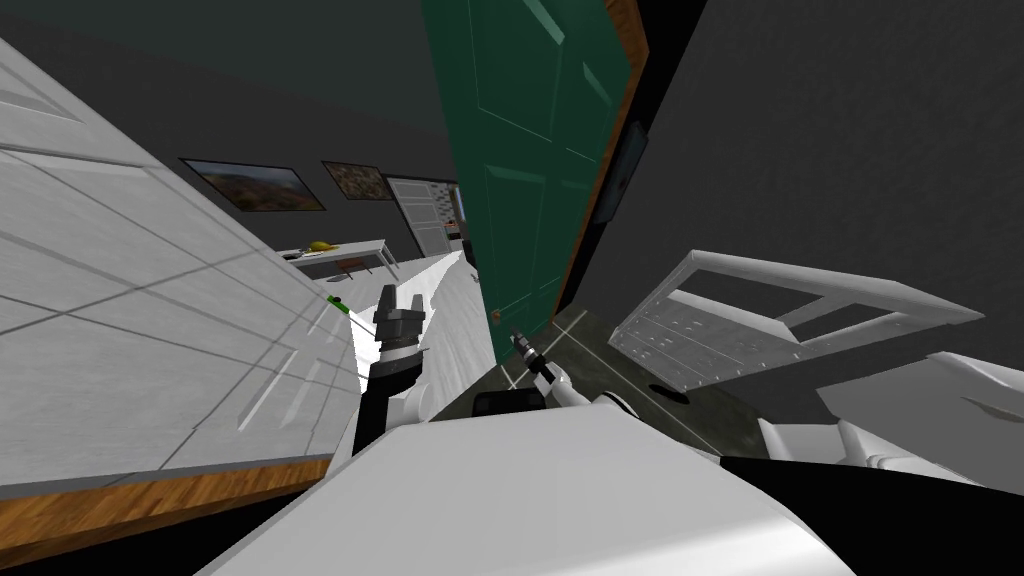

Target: Push the door open

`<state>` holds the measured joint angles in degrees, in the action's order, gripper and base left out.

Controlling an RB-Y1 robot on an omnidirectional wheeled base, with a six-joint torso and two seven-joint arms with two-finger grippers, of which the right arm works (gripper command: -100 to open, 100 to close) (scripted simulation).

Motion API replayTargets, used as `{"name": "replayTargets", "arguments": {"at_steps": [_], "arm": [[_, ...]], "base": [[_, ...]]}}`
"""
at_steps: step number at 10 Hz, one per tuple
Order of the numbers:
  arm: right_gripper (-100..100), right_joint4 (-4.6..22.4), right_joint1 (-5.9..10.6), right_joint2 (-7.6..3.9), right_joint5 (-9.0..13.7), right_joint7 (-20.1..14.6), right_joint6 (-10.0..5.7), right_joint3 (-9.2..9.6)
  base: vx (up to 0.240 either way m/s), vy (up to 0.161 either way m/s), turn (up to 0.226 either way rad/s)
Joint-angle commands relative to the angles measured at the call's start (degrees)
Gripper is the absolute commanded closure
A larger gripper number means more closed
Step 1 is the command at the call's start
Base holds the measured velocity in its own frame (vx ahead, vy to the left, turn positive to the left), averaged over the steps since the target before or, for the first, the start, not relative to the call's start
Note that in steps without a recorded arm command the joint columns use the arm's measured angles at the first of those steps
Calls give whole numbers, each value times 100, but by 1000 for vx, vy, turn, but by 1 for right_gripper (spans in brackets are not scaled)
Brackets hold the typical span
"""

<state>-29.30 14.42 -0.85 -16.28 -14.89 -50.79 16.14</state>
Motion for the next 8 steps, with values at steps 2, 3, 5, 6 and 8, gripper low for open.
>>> {"name": "replayTargets", "arguments": {"at_steps": [2, 3, 5, 6, 8], "arm": [[-100, -97, -72, -107, 4, 21, 29, -3], [-100, -89, -81, -120, 13, 42, 21, -15], [-100, -72, -101, -90, 31, 86, 3, -40], [-100, -64, -110, -49, 39, 106, -4, -52], [-100, -51, -126, 73, 54, 141, -18, -72]], "base": [[139, 86, 24], [189, 120, 28], [194, 98, 37], [186, 100, 28], [177, 80, 25]]}}
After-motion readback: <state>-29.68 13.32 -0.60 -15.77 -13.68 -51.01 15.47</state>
